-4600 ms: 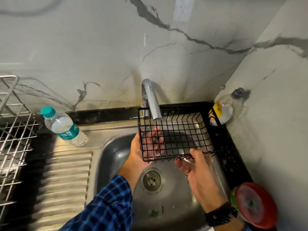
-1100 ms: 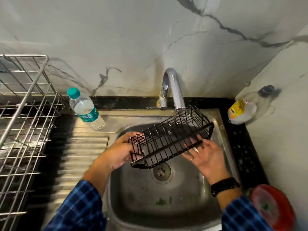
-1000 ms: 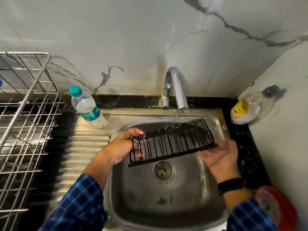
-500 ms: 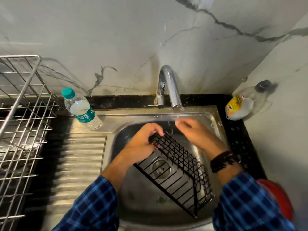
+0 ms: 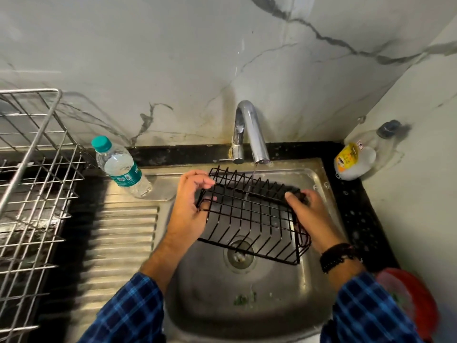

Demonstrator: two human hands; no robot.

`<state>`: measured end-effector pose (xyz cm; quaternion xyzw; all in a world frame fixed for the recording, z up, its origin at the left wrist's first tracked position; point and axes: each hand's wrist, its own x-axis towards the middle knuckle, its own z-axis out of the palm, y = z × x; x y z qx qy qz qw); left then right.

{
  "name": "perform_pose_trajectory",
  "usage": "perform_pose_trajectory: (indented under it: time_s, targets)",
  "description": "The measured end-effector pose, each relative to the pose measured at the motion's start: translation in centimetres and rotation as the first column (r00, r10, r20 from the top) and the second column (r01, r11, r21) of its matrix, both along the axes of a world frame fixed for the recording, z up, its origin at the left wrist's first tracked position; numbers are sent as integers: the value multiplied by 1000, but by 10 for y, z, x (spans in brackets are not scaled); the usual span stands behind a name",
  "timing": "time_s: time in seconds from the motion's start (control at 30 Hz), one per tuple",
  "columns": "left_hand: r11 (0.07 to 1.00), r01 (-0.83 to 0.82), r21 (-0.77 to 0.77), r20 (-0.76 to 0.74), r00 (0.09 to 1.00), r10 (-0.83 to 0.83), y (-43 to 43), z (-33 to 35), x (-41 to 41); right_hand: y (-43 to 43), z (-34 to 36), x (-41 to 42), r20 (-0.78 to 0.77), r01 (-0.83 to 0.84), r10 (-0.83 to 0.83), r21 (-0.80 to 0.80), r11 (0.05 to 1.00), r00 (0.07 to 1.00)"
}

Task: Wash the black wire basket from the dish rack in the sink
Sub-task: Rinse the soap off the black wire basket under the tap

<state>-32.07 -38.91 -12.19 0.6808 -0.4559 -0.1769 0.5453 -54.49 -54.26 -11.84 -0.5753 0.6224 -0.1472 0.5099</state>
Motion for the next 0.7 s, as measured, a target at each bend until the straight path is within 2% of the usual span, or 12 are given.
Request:
perform_pose_trajectory:
  time_s: [0.1, 0.2, 0.23, 0.3, 0.33, 0.47, 0.53, 0.6, 0.63, 0.7]
  targets:
    - [989, -43, 143, 36, 999, 38, 4, -13, 5, -4, 11, 3, 76, 43, -32, -149, 988, 997]
    - [926, -4, 377, -182, 980, 78, 9, -22, 6, -7, 13, 8, 141, 127, -88, -298, 946, 986]
    - [880, 24, 475, -190, 979, 76, 10, -25, 4, -7, 15, 9, 139, 129, -84, -357, 925, 987]
    - [791, 79, 607, -69, 997, -47, 15, -24, 1, -7, 13, 11, 130, 97, -44, -435, 895, 991]
    - [775, 125, 619, -64, 992, -109, 19, -23, 1, -7, 13, 11, 128, 83, -27, -452, 888, 991]
    - [698, 392, 599, -268, 920, -287, 39, -25, 15, -16, 12, 6, 130, 45, 18, -465, 884, 991]
    - [806, 444, 391, -459, 853, -248, 42, -20, 14, -24, 13, 4, 142, 41, 28, -462, 886, 989]
    - [954, 227, 194, -607, 792, -65, 34, -10, 3, -27, 15, 7, 179, 55, 30, -454, 890, 983]
    - [979, 52, 196, -612, 787, 80, 24, -6, -5, -28, 15, 10, 182, 59, 28, -451, 891, 983]
    - [935, -160, 316, -503, 807, 309, 0, 1, -17, -27, 12, 16, 154, 67, 2, -443, 894, 988]
